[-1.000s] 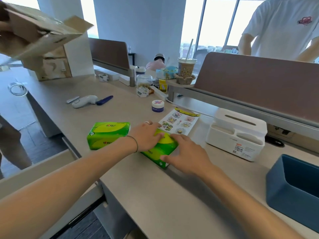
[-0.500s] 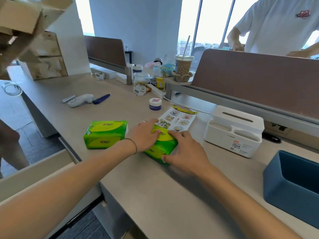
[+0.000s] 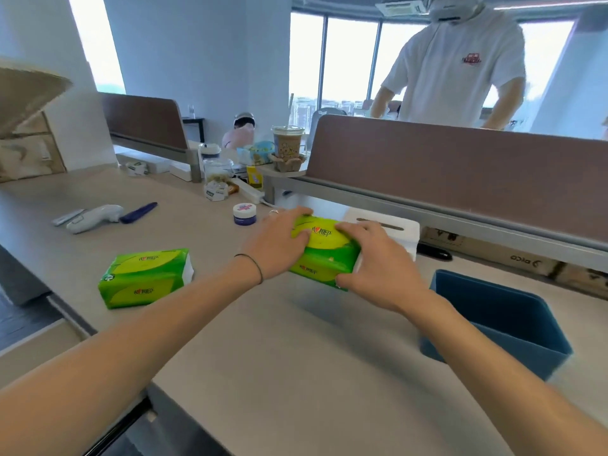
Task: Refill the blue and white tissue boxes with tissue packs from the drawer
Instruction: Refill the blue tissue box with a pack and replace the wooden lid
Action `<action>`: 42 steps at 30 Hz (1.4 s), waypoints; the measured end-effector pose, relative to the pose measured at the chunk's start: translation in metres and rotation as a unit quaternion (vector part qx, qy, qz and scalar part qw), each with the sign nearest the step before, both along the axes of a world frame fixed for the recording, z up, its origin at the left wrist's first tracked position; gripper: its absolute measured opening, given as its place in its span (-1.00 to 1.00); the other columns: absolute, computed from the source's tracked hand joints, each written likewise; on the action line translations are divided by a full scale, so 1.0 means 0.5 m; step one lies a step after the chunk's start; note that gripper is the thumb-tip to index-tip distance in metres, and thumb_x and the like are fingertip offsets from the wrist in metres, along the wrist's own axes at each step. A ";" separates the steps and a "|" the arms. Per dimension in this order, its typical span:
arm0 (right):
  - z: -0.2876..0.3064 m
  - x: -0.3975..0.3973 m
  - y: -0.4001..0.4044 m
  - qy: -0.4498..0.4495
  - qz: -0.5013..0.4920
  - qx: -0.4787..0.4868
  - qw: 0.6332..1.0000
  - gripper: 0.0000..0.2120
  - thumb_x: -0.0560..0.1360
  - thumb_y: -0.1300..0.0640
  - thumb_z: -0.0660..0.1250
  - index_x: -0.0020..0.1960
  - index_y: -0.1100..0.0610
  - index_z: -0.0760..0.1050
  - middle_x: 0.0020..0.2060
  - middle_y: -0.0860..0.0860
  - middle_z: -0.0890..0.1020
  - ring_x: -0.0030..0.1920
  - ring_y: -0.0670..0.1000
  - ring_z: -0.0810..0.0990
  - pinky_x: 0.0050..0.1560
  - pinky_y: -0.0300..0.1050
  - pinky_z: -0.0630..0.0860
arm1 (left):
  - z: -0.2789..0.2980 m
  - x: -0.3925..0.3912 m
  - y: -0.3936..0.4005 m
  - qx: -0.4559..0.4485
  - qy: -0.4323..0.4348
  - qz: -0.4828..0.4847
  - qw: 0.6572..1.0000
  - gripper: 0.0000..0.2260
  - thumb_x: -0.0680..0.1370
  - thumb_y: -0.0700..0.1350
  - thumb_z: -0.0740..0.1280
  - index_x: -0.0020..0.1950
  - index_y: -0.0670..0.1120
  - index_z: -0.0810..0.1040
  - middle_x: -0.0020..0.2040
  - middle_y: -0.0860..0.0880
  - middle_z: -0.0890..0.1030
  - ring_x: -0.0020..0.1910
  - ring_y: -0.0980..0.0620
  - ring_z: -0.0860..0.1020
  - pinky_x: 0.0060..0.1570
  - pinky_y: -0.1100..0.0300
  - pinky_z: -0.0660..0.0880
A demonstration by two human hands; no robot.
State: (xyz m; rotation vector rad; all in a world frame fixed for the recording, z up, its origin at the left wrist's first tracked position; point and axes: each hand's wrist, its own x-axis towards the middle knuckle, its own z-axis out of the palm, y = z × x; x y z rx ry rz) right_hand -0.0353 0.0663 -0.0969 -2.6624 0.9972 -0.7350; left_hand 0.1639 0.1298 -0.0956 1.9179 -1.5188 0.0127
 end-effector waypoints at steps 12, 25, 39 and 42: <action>0.080 -0.317 -0.073 0.002 -0.082 -0.048 0.996 -0.18 0.24 0.01 0.52 0.47 -0.10 0.35 0.28 -0.06 0.40 0.24 0.00 0.45 0.22 -0.05 0.47 | 0.051 -0.278 -0.116 -0.032 0.006 -0.145 0.989 -0.49 0.52 0.16 0.26 0.47 0.11 0.40 0.25 -0.11 0.54 0.19 -0.13 0.52 0.19 0.05 0.45; 0.044 -0.502 -0.105 0.024 -0.121 0.024 0.992 -0.14 0.24 0.08 0.60 0.47 -0.13 0.35 0.33 -0.08 0.40 0.25 -0.06 0.43 0.23 0.01 0.51 | 0.002 -0.409 -0.166 0.026 0.001 -0.296 0.955 -0.18 0.35 0.09 0.61 0.54 0.12 0.32 0.36 0.00 0.42 0.20 0.07 0.43 0.03 0.46 0.33; -0.016 -0.489 -0.127 0.096 -0.059 0.101 0.989 -0.23 0.34 -0.01 0.56 0.48 -0.13 0.35 0.33 -0.08 0.45 0.18 -0.08 0.42 0.15 -0.12 0.44 | -0.057 -0.378 -0.138 0.072 -0.053 -0.287 0.954 -0.32 0.37 0.23 0.54 0.45 0.15 0.44 0.44 0.11 0.35 0.32 0.09 0.39 0.20 0.27 0.32; -0.024 -0.485 -0.132 0.126 -0.051 0.111 0.984 -0.34 0.42 -0.10 0.49 0.47 -0.16 0.35 0.32 -0.06 0.46 0.25 -0.03 0.43 0.25 -0.04 0.43 | -0.067 -0.382 -0.137 0.073 -0.107 -0.268 0.955 -0.43 0.43 0.23 0.48 0.42 0.17 0.49 0.45 0.12 0.38 0.35 0.06 0.41 0.22 0.25 0.34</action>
